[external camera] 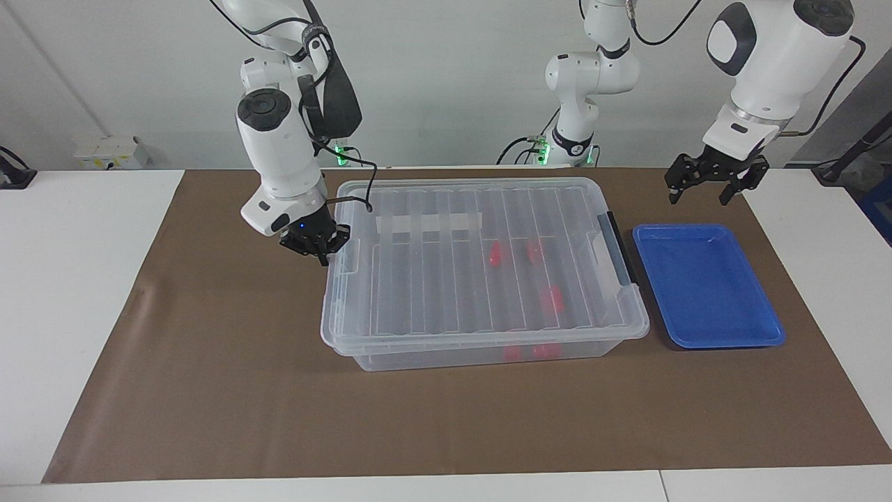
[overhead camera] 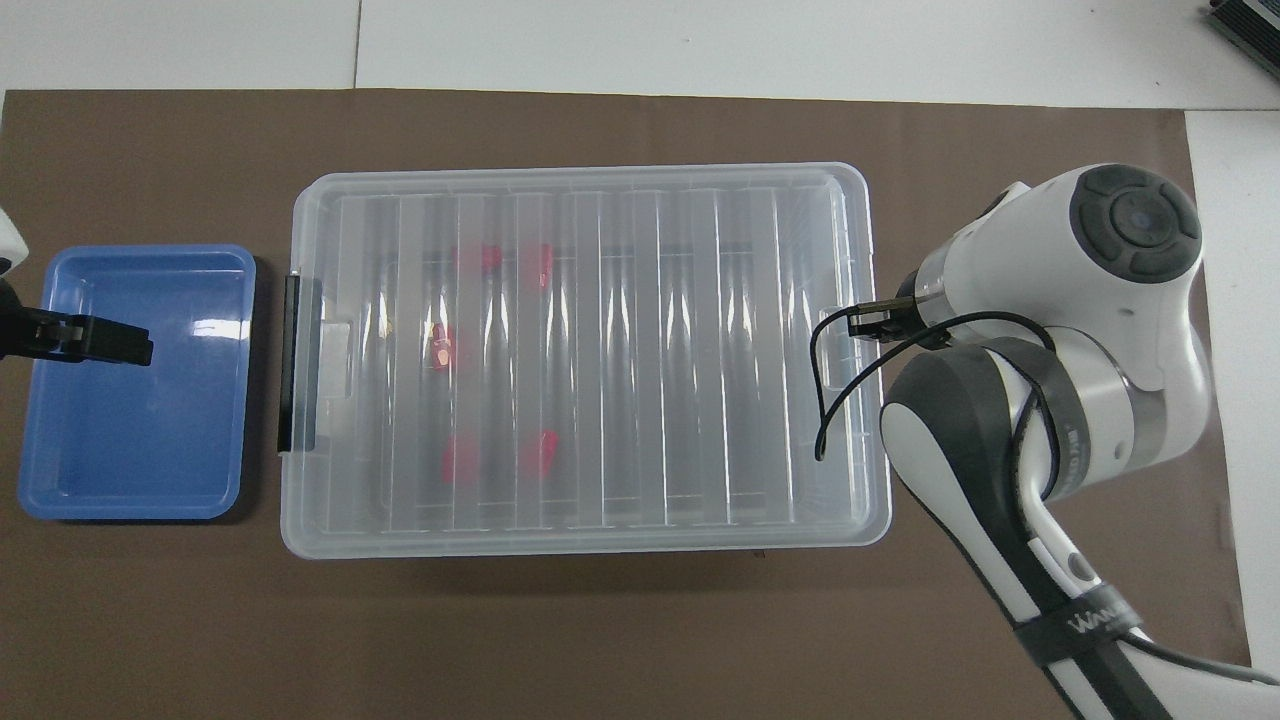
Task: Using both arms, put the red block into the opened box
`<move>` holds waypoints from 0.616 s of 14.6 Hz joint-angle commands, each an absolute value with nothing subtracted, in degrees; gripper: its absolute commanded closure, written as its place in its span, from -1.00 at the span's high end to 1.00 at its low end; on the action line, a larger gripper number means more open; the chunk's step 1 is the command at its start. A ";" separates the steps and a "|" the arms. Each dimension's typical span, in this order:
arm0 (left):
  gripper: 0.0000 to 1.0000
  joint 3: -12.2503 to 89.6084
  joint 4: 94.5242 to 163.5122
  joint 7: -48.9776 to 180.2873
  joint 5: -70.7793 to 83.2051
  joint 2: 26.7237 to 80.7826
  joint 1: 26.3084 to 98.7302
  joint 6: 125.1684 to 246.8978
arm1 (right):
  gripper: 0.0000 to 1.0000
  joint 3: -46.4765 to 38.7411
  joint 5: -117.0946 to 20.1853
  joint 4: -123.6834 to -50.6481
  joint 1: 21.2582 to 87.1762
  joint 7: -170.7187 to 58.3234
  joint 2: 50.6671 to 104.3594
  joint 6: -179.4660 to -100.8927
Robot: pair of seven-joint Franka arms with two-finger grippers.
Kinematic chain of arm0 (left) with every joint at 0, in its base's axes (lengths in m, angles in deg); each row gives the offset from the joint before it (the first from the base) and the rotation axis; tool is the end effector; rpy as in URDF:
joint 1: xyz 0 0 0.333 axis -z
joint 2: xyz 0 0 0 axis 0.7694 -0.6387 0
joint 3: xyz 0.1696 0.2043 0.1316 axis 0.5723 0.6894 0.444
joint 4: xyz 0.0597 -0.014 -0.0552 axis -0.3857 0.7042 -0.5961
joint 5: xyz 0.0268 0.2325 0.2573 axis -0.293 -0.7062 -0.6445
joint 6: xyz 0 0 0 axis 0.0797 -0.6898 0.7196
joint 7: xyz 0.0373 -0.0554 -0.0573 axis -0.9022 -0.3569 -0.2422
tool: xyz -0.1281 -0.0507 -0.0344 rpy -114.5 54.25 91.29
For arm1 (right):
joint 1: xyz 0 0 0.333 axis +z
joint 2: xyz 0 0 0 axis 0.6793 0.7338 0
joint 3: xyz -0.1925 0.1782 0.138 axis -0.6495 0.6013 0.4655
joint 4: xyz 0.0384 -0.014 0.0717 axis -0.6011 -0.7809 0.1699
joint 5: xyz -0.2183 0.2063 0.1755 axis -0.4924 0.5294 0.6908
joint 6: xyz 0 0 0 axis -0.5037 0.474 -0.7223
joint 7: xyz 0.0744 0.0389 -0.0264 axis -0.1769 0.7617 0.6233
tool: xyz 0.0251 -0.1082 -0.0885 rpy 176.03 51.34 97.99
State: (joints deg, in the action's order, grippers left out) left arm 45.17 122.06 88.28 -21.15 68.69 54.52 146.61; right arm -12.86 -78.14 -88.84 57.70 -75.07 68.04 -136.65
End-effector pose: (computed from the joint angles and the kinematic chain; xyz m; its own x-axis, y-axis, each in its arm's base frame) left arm 0.4938 -0.0007 0.5357 0.9893 -0.1436 0.0250 -0.1426 -0.9892 -0.0351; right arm 0.5370 0.1272 0.4383 0.9984 0.0345 0.0452 0.0354 -0.9992 -0.0206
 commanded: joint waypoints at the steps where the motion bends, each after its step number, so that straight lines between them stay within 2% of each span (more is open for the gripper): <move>1: 1.00 45.49 122.30 88.83 -20.42 69.35 54.61 145.74 | -1.00 -12.56 -77.37 -89.85 54.58 -75.97 64.73 -134.82; 2: 1.00 45.49 122.30 88.83 -20.42 69.35 54.61 145.74 | -1.00 -12.65 -77.46 -89.85 53.35 -75.97 64.20 -134.82; 3: 1.00 45.49 122.30 88.83 -20.42 69.35 54.70 145.74 | 0.11 -12.65 -77.46 -89.85 52.47 -76.93 63.67 -134.82; 4: 1.00 45.49 122.30 88.83 -20.42 69.35 54.61 145.74 | 0.99 -12.82 -77.55 -89.85 51.76 -77.38 63.06 -134.73; 6: 1.00 45.49 122.30 88.92 -20.42 69.35 54.61 145.74 | 1.00 -13.00 -77.55 -89.68 49.49 -77.56 61.56 -133.77; 9: 1.00 45.49 122.30 88.83 -20.42 69.35 54.61 145.74 | 1.00 -13.18 -77.64 -86.43 44.92 -76.76 60.16 -127.72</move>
State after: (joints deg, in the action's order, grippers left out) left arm 45.17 122.06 88.28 -21.15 68.69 54.52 146.61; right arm -13.53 -78.15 -88.07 47.93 -75.38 61.77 -131.50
